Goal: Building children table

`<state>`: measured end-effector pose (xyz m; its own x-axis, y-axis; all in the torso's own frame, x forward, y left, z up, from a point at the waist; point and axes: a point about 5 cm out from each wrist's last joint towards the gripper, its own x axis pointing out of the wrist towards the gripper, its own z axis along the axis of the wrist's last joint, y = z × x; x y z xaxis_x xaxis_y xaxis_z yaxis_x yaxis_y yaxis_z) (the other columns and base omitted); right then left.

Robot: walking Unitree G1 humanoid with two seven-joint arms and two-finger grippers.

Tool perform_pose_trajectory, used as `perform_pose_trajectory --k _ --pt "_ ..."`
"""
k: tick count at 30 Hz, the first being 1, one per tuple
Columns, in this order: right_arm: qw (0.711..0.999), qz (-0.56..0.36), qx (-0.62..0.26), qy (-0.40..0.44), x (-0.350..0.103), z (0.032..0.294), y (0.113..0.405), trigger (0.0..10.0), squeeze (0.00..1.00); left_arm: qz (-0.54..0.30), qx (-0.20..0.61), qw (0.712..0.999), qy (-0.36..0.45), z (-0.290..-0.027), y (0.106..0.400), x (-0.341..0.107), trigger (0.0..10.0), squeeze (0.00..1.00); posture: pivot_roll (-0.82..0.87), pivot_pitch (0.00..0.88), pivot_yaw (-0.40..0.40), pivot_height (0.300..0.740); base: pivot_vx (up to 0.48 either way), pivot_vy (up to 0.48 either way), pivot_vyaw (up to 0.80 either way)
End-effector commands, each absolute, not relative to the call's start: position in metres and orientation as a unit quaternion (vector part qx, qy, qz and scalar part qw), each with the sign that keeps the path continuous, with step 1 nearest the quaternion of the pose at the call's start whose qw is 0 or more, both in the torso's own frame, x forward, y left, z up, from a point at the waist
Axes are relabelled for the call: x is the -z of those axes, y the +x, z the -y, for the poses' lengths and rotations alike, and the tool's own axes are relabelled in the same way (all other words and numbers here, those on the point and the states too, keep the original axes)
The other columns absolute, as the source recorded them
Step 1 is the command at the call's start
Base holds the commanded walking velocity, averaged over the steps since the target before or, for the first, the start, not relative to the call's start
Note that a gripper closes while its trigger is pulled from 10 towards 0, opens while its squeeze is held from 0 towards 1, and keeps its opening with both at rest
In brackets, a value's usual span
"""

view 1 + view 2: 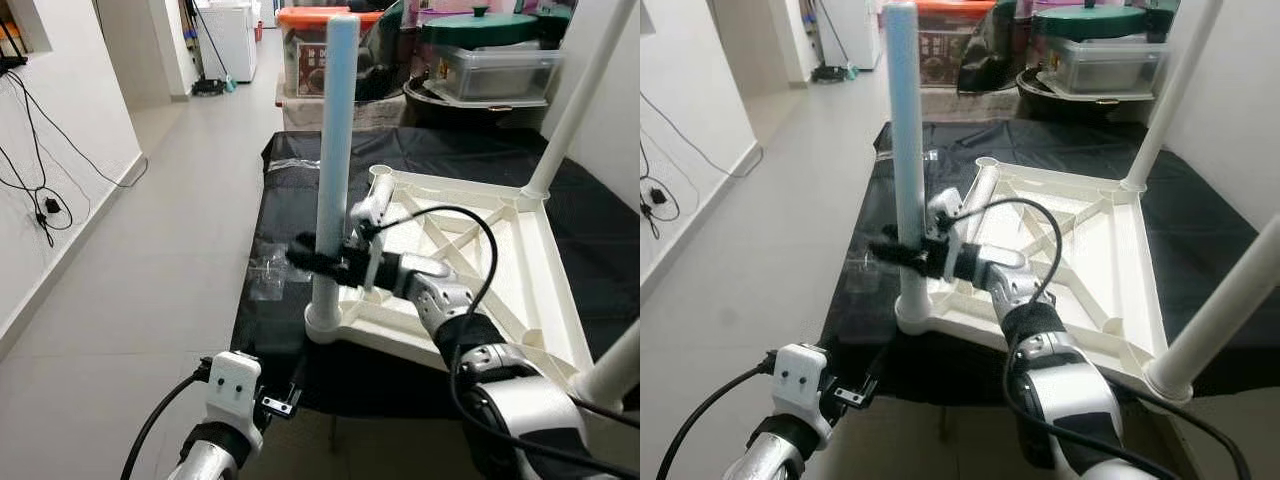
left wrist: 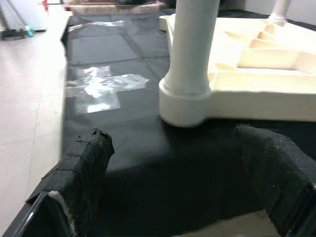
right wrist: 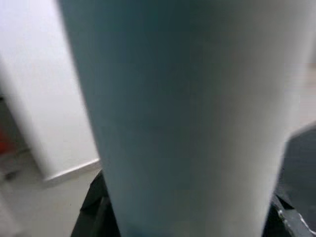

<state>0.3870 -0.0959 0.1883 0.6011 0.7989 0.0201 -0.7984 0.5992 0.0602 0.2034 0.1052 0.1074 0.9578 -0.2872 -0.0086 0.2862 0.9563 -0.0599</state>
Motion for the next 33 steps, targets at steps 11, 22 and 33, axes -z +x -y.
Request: perform_pose_trajectory --k 11,22,33 --pt "0.992 0.013 0.091 0.085 -0.172 0.186 0.395 0.0 0.0 -0.021 0.145 0.989 -0.026 -0.106 0.202 -0.103 10.0 0.0 0.06 0.0 -0.011 0.74 0.0 0.0 0.0" --pt "0.943 -0.012 0.327 0.063 -0.159 0.246 0.374 0.0 0.0 -0.021 0.145 0.989 -0.027 -0.106 0.203 -0.103 10.0 0.0 0.06 0.0 -0.007 0.74 0.0 0.0 0.0" --pt "0.93 -0.028 0.359 0.067 -0.156 0.258 0.37 10.0 1.0 -0.02 0.145 0.989 -0.027 -0.106 0.204 -0.104 10.0 0.0 0.06 0.0 -0.008 0.74 0.0 0.0 0.0"
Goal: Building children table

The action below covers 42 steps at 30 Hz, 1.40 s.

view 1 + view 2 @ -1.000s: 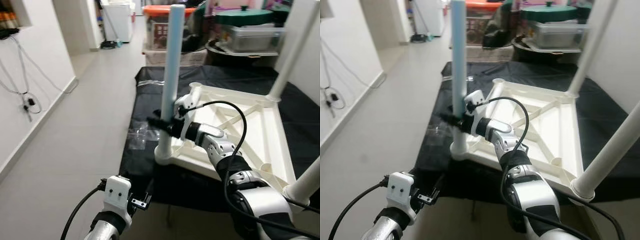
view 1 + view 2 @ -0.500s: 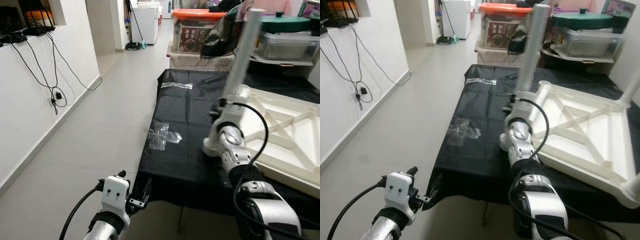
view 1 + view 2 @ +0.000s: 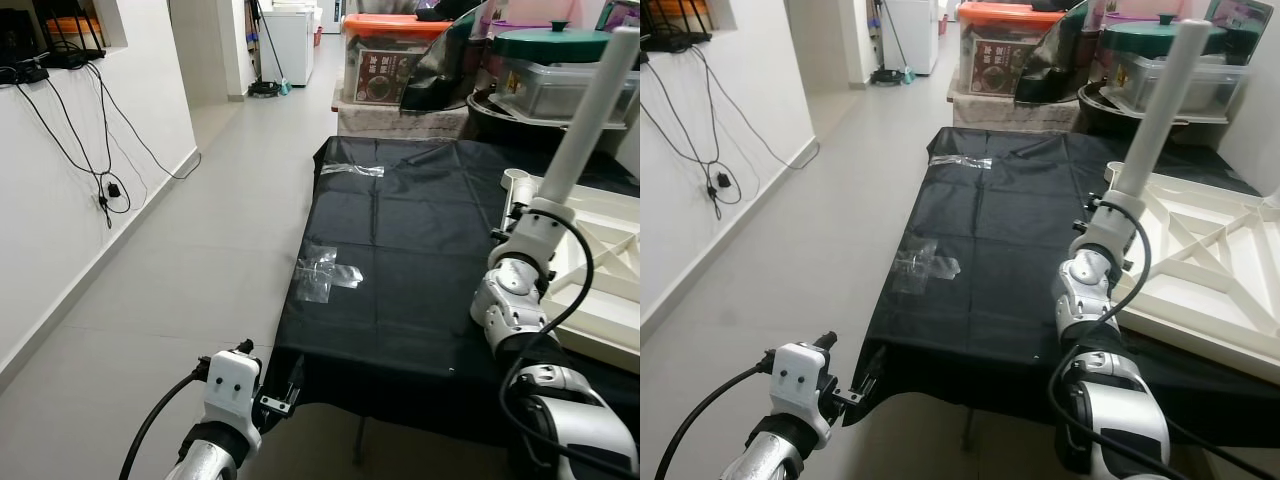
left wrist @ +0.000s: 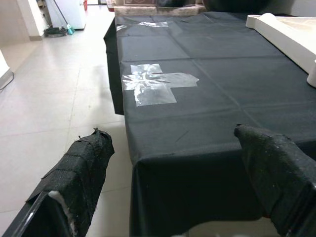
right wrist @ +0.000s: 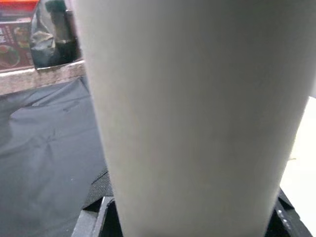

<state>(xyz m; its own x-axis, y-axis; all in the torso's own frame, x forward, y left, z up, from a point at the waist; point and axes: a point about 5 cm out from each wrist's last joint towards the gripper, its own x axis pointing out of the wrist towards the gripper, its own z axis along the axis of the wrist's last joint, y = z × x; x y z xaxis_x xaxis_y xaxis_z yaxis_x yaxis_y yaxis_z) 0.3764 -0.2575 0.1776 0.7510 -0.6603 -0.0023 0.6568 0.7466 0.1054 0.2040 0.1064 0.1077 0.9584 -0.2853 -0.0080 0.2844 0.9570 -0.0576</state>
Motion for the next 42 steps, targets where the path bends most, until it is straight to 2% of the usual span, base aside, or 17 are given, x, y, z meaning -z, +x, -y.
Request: perform_pose_trajectory --k 1,3,4,5,6,7,10,18,21,26,28,30,31,32,34,36,42 --pt "0.93 -0.028 0.359 0.067 -0.156 0.258 0.37 10.0 1.0 -0.02 0.145 0.989 -0.027 -0.106 0.204 -0.104 10.0 0.0 0.06 0.0 -0.008 0.74 0.0 0.0 0.0" --pt "0.944 -0.019 0.326 0.05 -0.157 0.239 0.374 10.0 1.0 -0.02 0.146 0.989 -0.026 -0.107 0.204 -0.104 10.0 0.0 0.06 0.0 -0.009 0.74 0.0 0.0 0.0" --pt "0.944 -0.019 0.326 0.05 -0.157 0.239 0.374 10.0 1.0 -0.02 0.146 0.989 -0.026 -0.107 0.204 -0.104 10.0 0.0 0.06 0.0 -0.009 0.74 0.0 0.0 0.0" --pt "0.948 -0.017 0.316 0.037 -0.155 0.23 0.374 10.0 0.74 -0.02 0.145 0.989 -0.026 -0.107 0.204 -0.104 10.0 0.0 0.06 0.0 -0.009 0.74 0.0 0.0 0.0" --pt "0.95 -0.017 0.31 0.03 -0.154 0.224 0.374 10.0 0.74 -0.02 0.145 0.989 -0.026 -0.107 0.204 -0.104 10.0 0.0 0.06 0.0 -0.009 0.74 0.0 0.0 0.0" --pt "0.954 -0.01 0.301 0.018 -0.154 0.217 0.374 10.0 0.0 -0.02 0.145 0.989 -0.026 -0.107 0.204 -0.104 10.0 0.0 0.07 0.0 -0.012 0.74 0.0 0.0 0.0" --pt "0.957 -0.003 0.29 0.005 -0.153 0.212 0.372 10.0 0.0 -0.021 0.144 0.989 -0.026 -0.107 0.204 -0.104 10.0 0.0 0.07 0.0 -0.012 0.74 0.0 0.0 0.0" --pt "0.972 0.014 0.225 -0.061 -0.137 0.2 0.347 10.0 0.0 -0.022 0.145 0.989 -0.028 -0.107 0.203 -0.103 10.0 0.0 0.06 0.0 -0.012 0.74 0.0 0.0 0.0" --pt "0.977 0.002 0.187 -0.107 -0.122 0.202 0.318 10.0 0.0 -0.022 0.145 0.989 -0.028 -0.107 0.203 -0.103 10.0 0.0 0.05 0.0 -0.01 0.74 0.0 0.0 0.0" --pt "0.981 -0.003 0.154 -0.117 -0.117 0.202 0.304 10.0 0.0 -0.022 0.145 0.989 -0.028 -0.107 0.203 -0.103 10.0 0.0 0.05 0.0 -0.012 0.74 0.0 0.0 0.0" --pt "0.997 0.027 0.011 -0.07 -0.126 0.172 0.298 10.0 0.0 -0.023 0.146 0.989 -0.027 -0.108 0.203 -0.102 10.0 0.0 0.04 0.0 -0.007 0.74 0.0 0.0 0.0" --pt "0.997 0.027 0.011 -0.07 -0.126 0.172 0.298 10.0 0.0 -0.023 0.146 0.989 -0.027 -0.108 0.203 -0.102 10.0 0.0 0.04 0.0 -0.007 0.74 0.0 0.0 0.0" --pt "0.99 0.059 -0.127 -0.024 -0.138 0.135 0.296 10.0 0.0 -0.023 0.146 0.989 -0.027 -0.109 0.203 -0.102 10.0 0.0 0.04 0.0 -0.005 0.74 0.0 0.0 0.0" --pt "0.99 0.059 -0.127 -0.024 -0.138 0.135 0.296 10.0 0.0 -0.023 0.146 0.989 -0.027 -0.109 0.203 -0.102 10.0 0.0 0.04 0.0 -0.005 0.74 0.0 0.0 0.0" --pt "0.987 0.061 -0.15 -0.004 -0.144 0.118 0.305 10.0 0.0 -0.024 0.147 0.989 -0.026 -0.108 0.203 -0.102 10.0 0.0 0.05 0.0 -0.007 0.74 0.0 0.0 0.0" --pt "0.987 0.061 -0.15 -0.004 -0.144 0.118 0.305 10.0 0.0 -0.024 0.147 0.989 -0.026 -0.108 0.203 -0.102 10.0 0.0 0.05 0.0 -0.007 0.74 0.0 0.0 0.0" --pt "0.991 0.073 -0.113 0.002 -0.153 0.098 0.328 10.0 0.0 -0.022 0.144 0.989 -0.026 -0.107 0.203 -0.103 10.0 0.0 0.06 0.0 -0.014 0.74 0.0 0.0 0.0"
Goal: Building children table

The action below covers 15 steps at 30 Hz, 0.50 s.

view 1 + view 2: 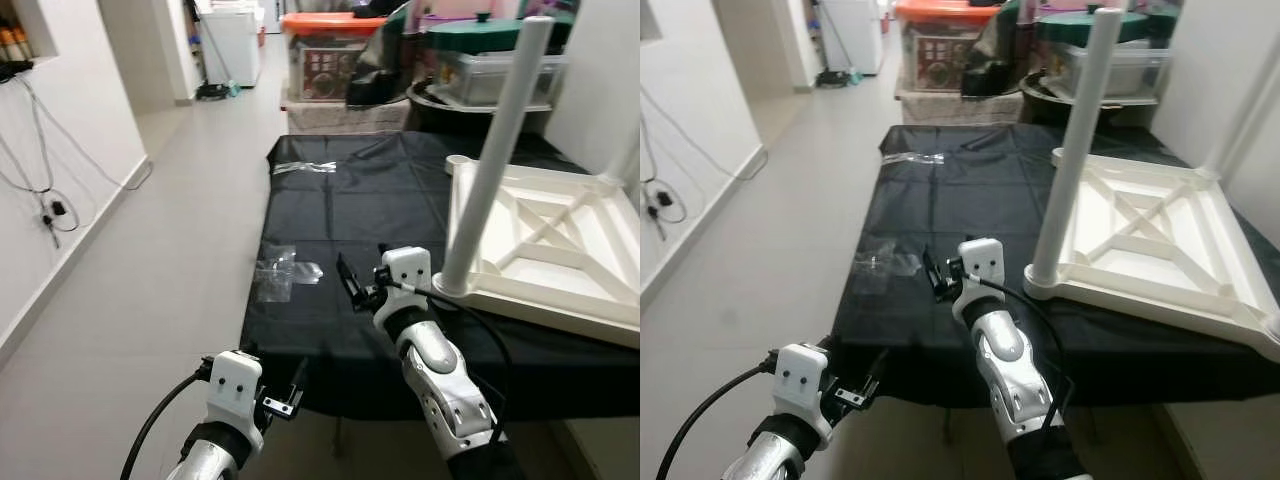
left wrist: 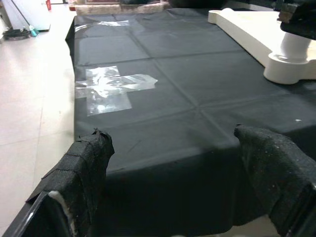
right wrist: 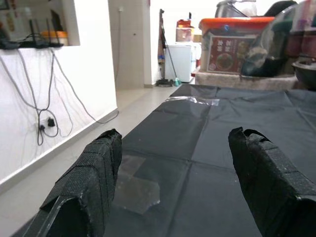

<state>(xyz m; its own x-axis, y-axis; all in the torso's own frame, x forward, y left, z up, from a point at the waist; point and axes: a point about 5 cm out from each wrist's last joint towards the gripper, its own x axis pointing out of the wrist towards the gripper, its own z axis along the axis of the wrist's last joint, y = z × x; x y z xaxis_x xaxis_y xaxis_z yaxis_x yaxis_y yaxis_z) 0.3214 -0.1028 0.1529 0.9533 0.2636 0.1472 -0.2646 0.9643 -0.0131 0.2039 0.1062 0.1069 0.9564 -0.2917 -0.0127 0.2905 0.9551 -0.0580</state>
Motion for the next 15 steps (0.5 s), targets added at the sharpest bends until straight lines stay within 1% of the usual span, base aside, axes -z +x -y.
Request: perform_pose_trajectory --k 1,3,4,5,6,7,9,12,14,15 --pt "0.991 0.073 -0.113 0.002 -0.153 0.098 0.328 10.0 0.0 -0.022 0.144 0.989 -0.026 -0.107 0.203 -0.103 10.0 0.0 0.06 0.0 -0.014 0.74 0.0 0.0 0.0" --pt "0.995 0.08 -0.052 -0.029 -0.161 0.094 0.338 10.0 0.0 -0.023 0.145 0.989 -0.025 -0.106 0.202 -0.103 10.0 0.0 0.07 0.0 -0.019 0.74 0.0 0.0 0.0" --pt "0.995 0.083 -0.028 -0.046 -0.164 0.096 0.34 10.0 0.0 -0.023 0.145 0.989 -0.024 -0.106 0.202 -0.103 10.0 0.0 0.08 0.0 -0.021 0.74 0.0 0.0 0.0" --pt "0.995 0.083 -0.028 -0.046 -0.164 0.096 0.34 10.0 0.0 -0.023 0.145 0.989 -0.024 -0.106 0.202 -0.103 10.0 0.0 0.08 0.0 -0.021 0.74 0.0 0.0 0.0" --pt "0.993 0.082 -0.014 -0.083 -0.163 0.103 0.336 10.0 0.0 -0.024 0.144 0.989 -0.026 -0.106 0.202 -0.103 10.0 0.0 0.08 0.0 -0.026 0.74 0.0 0.0 0.0" --pt "0.992 0.081 -0.018 -0.09 -0.162 0.105 0.334 10.0 0.0 -0.024 0.143 0.989 -0.026 -0.106 0.202 -0.103 10.0 0.0 0.08 0.0 -0.026 0.74 0.0 0.0 0.0" --pt "0.994 0.07 -0.016 -0.082 -0.16 0.108 0.332 10.0 0.0 -0.024 0.144 0.989 -0.027 -0.106 0.202 -0.103 10.0 0.0 0.07 0.0 -0.022 0.74 0.0 0.0 0.0" --pt "0.996 0.06 0.016 -0.07 -0.156 0.123 0.324 10.0 0.0 -0.024 0.145 0.989 -0.029 -0.106 0.202 -0.104 10.0 0.0 0.06 0.0 -0.018 0.74 0.0 0.0 0.0" --pt "0.996 0.06 0.02 -0.07 -0.156 0.125 0.322 10.0 0.0 -0.025 0.145 0.989 -0.029 -0.106 0.202 -0.104 10.0 0.0 0.06 0.0 -0.018 0.74 0.0 0.0 0.0" --pt "0.997 0.058 0.004 -0.058 -0.154 0.119 0.321 10.0 0.0 -0.025 0.145 0.989 -0.029 -0.106 0.202 -0.104 10.0 0.0 0.06 0.0 -0.014 0.74 0.0 0.0 0.0"
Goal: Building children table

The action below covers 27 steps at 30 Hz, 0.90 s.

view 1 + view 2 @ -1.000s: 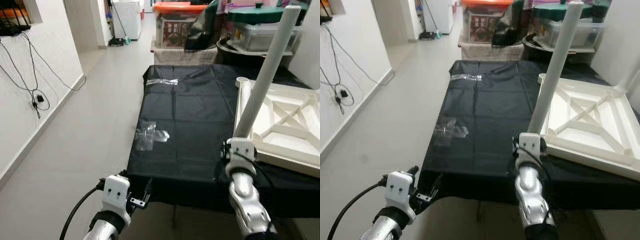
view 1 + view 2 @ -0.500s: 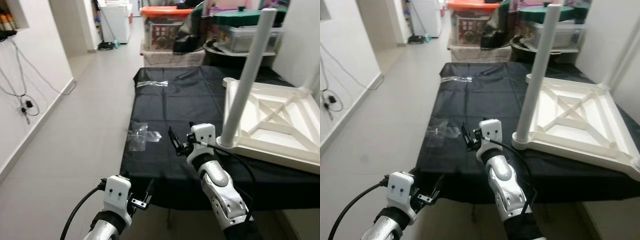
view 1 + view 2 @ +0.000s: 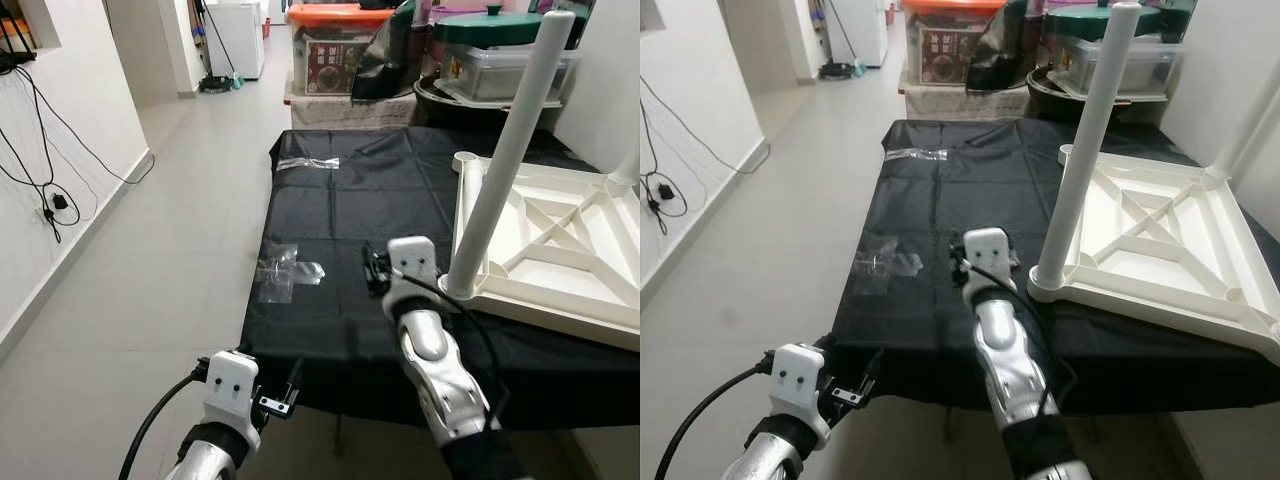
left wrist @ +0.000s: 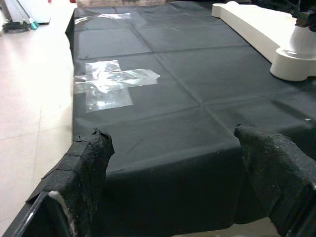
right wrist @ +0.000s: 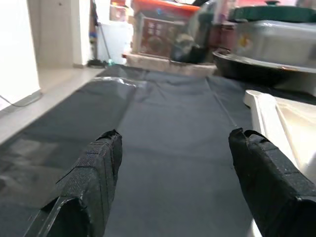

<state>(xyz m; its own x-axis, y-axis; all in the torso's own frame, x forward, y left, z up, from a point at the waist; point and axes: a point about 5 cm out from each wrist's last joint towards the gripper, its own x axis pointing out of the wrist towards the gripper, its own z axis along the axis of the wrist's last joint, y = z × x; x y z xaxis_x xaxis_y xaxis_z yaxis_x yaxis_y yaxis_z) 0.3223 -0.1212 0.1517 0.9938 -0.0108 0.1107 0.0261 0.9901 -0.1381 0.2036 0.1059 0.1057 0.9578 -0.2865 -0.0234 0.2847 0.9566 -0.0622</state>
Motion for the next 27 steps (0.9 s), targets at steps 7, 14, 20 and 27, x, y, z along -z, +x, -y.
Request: perform_pose_trajectory --k 7,14,20,27 --pt "0.998 0.045 -0.044 -0.02 -0.149 0.091 0.327 10.0 0.0 -0.023 0.141 0.989 -0.034 -0.108 0.203 -0.105 10.0 0.0 0.07 0.0 -0.018 0.74 0.0 0.0 0.0" --pt "0.987 0.063 -0.146 0.009 -0.163 0.059 0.345 10.0 0.0 0.004 0.071 0.997 -0.013 -0.125 0.209 -0.114 10.0 0.0 0.07 0.0 -0.022 0.74 0.0 0.0 0.0" --pt "0.982 0.068 -0.169 0.038 -0.171 0.06 0.348 10.0 0.0 0.032 0.026 0.999 -0.002 -0.132 0.214 -0.127 10.0 0.0 0.08 0.0 -0.025 0.74 0.0 0.0 0.0" --pt "0.984 0.055 -0.168 0.026 -0.159 0.063 0.345 10.0 0.0 0.044 -0.005 0.999 0.015 -0.147 0.217 -0.132 10.0 0.0 0.08 0.0 -0.023 0.74 0.072 0.0 0.0"
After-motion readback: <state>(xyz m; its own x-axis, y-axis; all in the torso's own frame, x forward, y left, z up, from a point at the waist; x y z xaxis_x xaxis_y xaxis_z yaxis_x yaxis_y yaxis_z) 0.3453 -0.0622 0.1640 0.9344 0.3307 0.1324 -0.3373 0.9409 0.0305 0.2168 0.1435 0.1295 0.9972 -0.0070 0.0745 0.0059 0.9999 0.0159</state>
